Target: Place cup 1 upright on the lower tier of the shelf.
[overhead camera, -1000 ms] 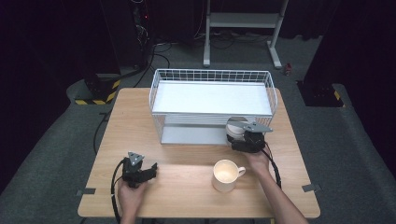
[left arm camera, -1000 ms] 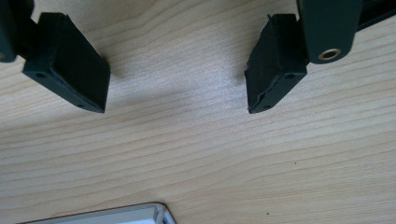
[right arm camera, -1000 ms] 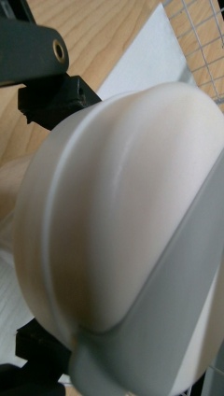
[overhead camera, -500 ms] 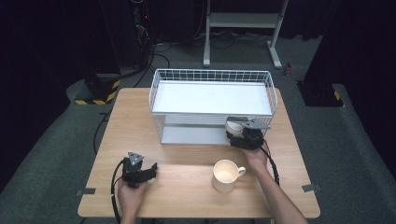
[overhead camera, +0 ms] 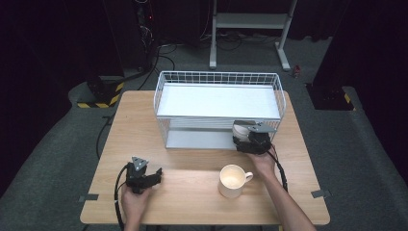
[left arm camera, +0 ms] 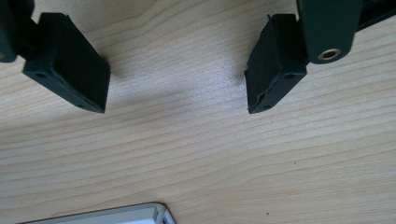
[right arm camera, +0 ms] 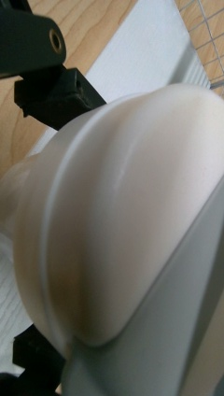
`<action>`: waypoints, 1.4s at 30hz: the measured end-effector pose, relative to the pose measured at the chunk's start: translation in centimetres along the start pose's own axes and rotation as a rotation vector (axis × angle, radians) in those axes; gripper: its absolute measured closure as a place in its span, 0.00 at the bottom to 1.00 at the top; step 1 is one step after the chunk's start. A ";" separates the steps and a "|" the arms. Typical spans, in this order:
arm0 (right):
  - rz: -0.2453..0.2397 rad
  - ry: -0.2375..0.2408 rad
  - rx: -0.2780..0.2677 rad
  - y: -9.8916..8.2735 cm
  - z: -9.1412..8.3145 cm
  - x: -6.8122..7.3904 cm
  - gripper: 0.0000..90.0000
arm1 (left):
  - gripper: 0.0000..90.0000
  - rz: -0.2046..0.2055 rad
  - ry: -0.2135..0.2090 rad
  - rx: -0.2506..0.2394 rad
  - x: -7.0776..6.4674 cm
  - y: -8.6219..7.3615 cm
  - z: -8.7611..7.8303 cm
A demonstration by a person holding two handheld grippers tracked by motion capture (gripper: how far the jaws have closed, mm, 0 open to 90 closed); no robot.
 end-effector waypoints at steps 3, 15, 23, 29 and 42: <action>0.001 0.000 0.006 0.0 0.0 0.0 0.15 | 0.25 0.000 0.000 0.000 0.0 0.0 0.0; 0.021 -0.021 0.050 -0.8 -0.1 0.2 0.18 | 0.25 -0.001 0.001 -0.001 0.0 0.0 0.0; 0.027 -0.026 0.052 -1.6 -0.8 0.3 0.23 | 0.25 0.000 0.000 0.000 0.0 0.0 0.0; 0.029 -0.023 0.056 -1.9 -0.9 0.3 0.25 | 0.25 -0.001 0.000 0.000 0.0 0.0 0.0; 0.060 -0.050 0.081 -2.0 -0.1 -0.1 0.40 | 0.25 0.000 0.000 0.000 0.0 0.0 0.0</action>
Point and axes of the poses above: each handheld gripper's, and its own axes: z roughly forward along the jaws, y roughly out of its top, x roughly to its left, the point moved 1 cm from there along z, roughly forward along the jaws
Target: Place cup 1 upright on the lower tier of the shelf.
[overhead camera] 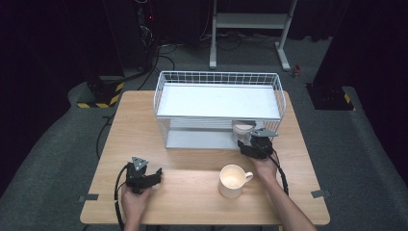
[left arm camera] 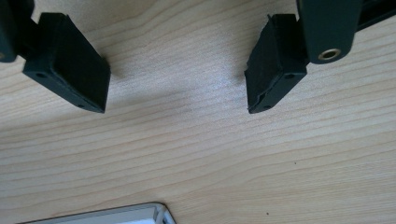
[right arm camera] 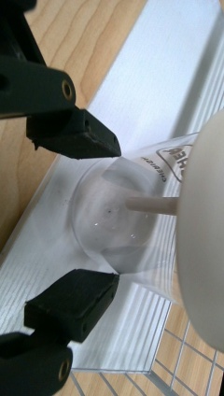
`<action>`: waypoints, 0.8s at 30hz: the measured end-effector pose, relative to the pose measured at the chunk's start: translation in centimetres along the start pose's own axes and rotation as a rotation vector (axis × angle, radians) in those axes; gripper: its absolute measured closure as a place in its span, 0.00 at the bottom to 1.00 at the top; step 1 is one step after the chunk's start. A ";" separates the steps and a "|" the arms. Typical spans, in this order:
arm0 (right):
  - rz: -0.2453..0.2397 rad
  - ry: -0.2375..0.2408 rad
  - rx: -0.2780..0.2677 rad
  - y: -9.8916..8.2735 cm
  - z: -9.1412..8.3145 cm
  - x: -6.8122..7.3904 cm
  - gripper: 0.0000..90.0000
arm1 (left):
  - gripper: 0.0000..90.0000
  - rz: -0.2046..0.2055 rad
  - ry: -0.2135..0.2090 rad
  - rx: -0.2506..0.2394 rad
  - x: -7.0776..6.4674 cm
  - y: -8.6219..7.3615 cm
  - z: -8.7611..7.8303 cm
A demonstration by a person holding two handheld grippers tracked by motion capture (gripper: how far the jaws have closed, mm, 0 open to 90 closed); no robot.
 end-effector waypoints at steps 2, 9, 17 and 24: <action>0.006 -0.003 0.002 0.1 0.1 0.0 0.41 | 0.25 0.000 0.000 -0.001 0.0 0.0 0.0; 0.006 -0.026 0.008 0.6 0.4 -0.1 0.47 | 0.25 0.002 -0.002 0.001 0.0 0.0 0.0; -0.006 -0.071 0.020 0.7 1.0 -0.1 0.51 | 0.25 0.002 -0.001 0.001 0.0 0.0 0.0; -0.016 -0.091 0.052 1.2 1.6 0.2 0.52 | 0.25 0.001 0.000 -0.001 0.0 0.0 0.0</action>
Point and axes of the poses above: each handheld gripper's, and its own axes: z roughly forward along the jaws, y roughly out of its top, x roughly to its left, the point moved 1 cm from there along z, roughly forward along the jaws
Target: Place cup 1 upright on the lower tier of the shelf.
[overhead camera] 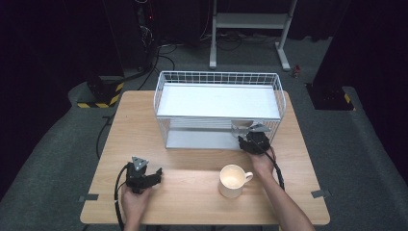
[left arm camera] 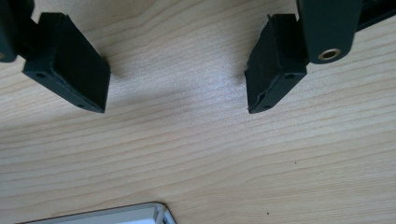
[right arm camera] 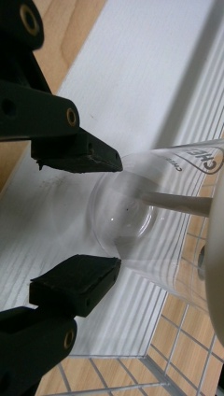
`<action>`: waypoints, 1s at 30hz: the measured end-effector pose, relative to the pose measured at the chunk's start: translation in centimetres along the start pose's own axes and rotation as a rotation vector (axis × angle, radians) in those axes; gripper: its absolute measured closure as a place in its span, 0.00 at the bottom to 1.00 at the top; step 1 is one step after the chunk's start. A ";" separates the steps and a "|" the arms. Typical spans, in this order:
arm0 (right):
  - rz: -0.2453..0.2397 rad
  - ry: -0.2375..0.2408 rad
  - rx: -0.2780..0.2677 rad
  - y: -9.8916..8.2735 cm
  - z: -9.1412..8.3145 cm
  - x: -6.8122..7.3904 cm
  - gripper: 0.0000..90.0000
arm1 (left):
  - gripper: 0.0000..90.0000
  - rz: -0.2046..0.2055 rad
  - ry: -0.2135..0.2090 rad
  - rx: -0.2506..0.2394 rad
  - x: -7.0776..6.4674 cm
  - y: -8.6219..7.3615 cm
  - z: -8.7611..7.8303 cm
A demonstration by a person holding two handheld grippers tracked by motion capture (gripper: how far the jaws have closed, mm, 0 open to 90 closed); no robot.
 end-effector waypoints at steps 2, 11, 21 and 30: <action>0.001 0.002 -0.001 0.2 0.2 0.0 0.55 | 0.25 0.000 0.000 0.000 0.0 0.0 0.0; -0.013 -0.006 0.014 0.0 0.7 0.0 0.63 | 0.25 0.000 0.000 0.000 0.0 0.0 0.0; -0.018 -0.004 0.003 0.1 0.3 -0.2 0.66 | 0.25 0.000 0.001 0.000 0.0 0.0 0.0; -0.002 0.004 -0.019 0.3 -0.9 0.3 0.43 | 0.25 0.002 0.000 0.001 0.0 0.0 0.0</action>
Point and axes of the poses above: each handheld gripper's, and its own axes: z roughly forward along the jaws, y roughly out of its top, x roughly to its left, the point moved 1 cm from there along z, roughly forward along the jaws
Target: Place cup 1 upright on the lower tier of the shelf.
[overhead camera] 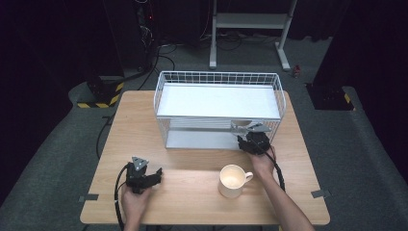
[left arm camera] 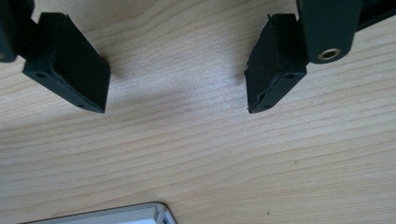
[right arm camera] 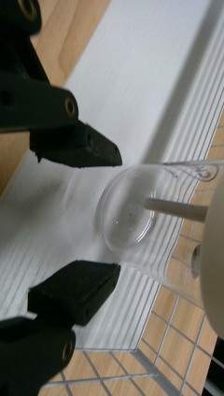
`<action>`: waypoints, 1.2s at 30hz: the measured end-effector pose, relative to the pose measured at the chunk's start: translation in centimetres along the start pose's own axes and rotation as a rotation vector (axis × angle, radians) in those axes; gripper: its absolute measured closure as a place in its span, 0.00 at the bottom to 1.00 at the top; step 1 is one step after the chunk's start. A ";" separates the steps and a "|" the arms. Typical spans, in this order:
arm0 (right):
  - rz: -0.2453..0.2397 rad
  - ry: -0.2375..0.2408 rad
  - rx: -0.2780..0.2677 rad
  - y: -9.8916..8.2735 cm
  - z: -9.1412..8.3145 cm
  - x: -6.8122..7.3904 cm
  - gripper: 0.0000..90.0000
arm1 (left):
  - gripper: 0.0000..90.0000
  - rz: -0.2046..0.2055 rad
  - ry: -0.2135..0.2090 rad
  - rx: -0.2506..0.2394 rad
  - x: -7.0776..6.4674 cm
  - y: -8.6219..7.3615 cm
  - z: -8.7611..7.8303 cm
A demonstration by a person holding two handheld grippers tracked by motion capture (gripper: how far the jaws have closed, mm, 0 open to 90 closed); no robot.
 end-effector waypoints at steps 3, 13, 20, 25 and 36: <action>-0.003 0.039 -0.020 -0.1 -0.5 -0.2 0.41 | 0.25 0.001 0.000 0.001 0.0 0.0 0.0; 0.010 0.080 -0.055 -0.8 -1.9 -0.6 0.44 | 0.25 -0.001 0.000 0.000 0.0 0.0 0.0; -0.003 0.109 -0.081 -1.1 -2.8 -0.9 0.45 | 0.25 -0.001 0.000 0.001 0.0 0.0 0.0; 0.011 0.128 -0.088 -1.6 -3.7 -1.3 0.46 | 0.25 0.000 0.001 0.001 0.0 0.0 0.0; 0.032 0.164 -0.111 -2.8 -5.0 -2.0 0.46 | 0.25 -0.002 0.001 0.001 0.0 0.0 0.0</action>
Point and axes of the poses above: each handheld gripper's, and its own axes: z roughly forward along the jaws, y roughly out of its top, x roughly to its left, the point moved 1 cm from there along z, roughly forward along the jaws
